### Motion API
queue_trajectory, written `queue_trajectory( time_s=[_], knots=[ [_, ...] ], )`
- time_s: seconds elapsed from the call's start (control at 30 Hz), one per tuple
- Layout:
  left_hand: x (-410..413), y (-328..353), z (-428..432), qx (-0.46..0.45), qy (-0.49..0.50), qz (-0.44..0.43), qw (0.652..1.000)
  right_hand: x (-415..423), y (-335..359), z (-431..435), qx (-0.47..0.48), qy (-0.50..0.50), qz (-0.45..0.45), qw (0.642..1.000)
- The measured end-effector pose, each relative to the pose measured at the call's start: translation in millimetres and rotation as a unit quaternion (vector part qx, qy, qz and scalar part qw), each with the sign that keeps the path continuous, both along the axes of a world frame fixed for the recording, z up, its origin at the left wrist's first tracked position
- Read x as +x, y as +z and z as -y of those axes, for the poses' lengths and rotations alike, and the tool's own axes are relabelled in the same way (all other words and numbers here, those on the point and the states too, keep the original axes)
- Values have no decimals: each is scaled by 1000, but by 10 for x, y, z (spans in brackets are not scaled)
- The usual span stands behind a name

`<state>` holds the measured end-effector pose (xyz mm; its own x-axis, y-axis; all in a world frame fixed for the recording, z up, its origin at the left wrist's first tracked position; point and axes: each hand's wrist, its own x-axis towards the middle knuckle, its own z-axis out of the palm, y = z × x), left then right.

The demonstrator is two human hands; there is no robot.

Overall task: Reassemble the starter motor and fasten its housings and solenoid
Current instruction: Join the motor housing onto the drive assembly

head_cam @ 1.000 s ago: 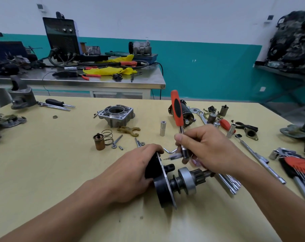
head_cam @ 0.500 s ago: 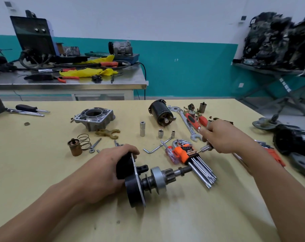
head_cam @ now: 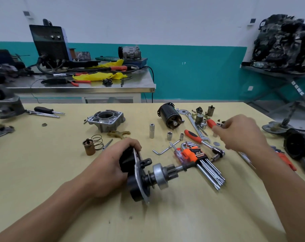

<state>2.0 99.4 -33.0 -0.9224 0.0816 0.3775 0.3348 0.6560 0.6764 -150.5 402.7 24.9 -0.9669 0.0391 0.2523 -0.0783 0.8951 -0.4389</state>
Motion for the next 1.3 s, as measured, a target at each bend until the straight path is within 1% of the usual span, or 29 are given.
queue_trajectory(
  time_s=[0.03, 0.07, 0.1, 0.13, 0.17, 0.2, 0.23, 0.27, 0.3, 0.33, 0.37, 0.4, 0.43, 0.5, 0.53, 0.6, 0.67, 0.73, 0.77, 0.8, 0.83, 0.87, 0.93, 0.97, 1.03, 1.13, 1.2, 1.3],
  knots=[
    [2, 25, 6, 28, 6, -24, 999, 65, 31, 42, -37, 25, -44, 998],
    [-2, 58, 9, 55, 16, -46, 997, 145, 55, 111, -98, 81, -71, 989],
    [-7, 94, 15, 78, 30, -67, 994, 251, 66, 213, -171, 155, -71, 970],
    [-12, 126, 26, 92, 47, -88, 991, 370, 45, 348, -243, 228, -41, 942],
    [-17, 152, 36, 97, 70, -109, 987, 500, 8, 493, -309, 290, 16, 906],
    [-16, 172, 44, 99, 94, -130, 982, 605, -44, 621, -377, 334, 92, 859],
    [-7, 182, 49, 102, 118, -149, 976, 707, -83, 731, -435, 361, 174, 807],
    [6, 186, 44, 109, 139, -163, 971, 787, -110, 822, -475, 377, 238, 759],
    [25, 193, 25, 112, 161, -174, 965, 836, -138, 891, -500, 392, 273, 723],
    [43, 205, -12, 105, 185, -183, 960, 866, -171, 954, -521, 406, 278, 697],
    [53, 216, -53, 93, 210, -192, 954, 900, -182, 1017, -539, 418, 262, 682],
    [53, 221, -95, 81, 229, -199, 949, 948, -187, 1089, -553, 415, 240, 682],
    [52, 216, -143, 73, 240, -202, 947, 1007, -169, 1165, -565, 392, 219, 692],
    [52, 186, -261, 63, 233, -192, 951, 1081, -149, 1290, -600, 292, 196, 718],
    [52, 162, -327, 55, 222, -179, 957, 1084, -173, 1315, -618, 245, 185, 724],
    [42, 117, -416, 22, 194, -161, 967, 1050, -201, 1285, -654, 189, 161, 714],
    [21, 113, -406, -11, 141, -140, 980, 1000, -198, 1183, -678, 170, 146, 700],
    [15, 169, -288, 8, 48, -72, 996, 935, -182, 1072, -684, 162, 145, 696],
    [13, 197, -198, 31, 9, -32, 999, 905, -165, 1024, -685, 159, 147, 696],
    [14, 212, -96, 42, -10, 3, 999, 871, -150, 983, -688, 154, 146, 693],
    [22, 214, -5, 26, -9, 32, 999, 846, -127, 944, -695, 147, 142, 689],
    [22, 200, 73, -16, 7, 55, 998, 819, -95, 912, -701, 144, 132, 686],
    [26, 164, 150, -128, 55, 93, 986, 755, -42, 846, -705, 152, 85, 688],
    [24, 147, 137, -183, 65, 102, 976, 723, -19, 811, -706, 156, 57, 689],
    [11, 118, 10, -266, 51, 93, 958, 672, 27, 748, -709, 152, 19, 688],
    [-17, 69, -301, -307, 18, 75, 948, 587, 59, 665, -719, 140, 9, 681],
    [-74, 31, -512, -336, 14, 56, 940, 547, 57, 628, -716, 155, 9, 680],
    [-233, 13, -777, -358, 3, 34, 933, 539, 26, 645, -699, 173, 5, 694]
  ],
)
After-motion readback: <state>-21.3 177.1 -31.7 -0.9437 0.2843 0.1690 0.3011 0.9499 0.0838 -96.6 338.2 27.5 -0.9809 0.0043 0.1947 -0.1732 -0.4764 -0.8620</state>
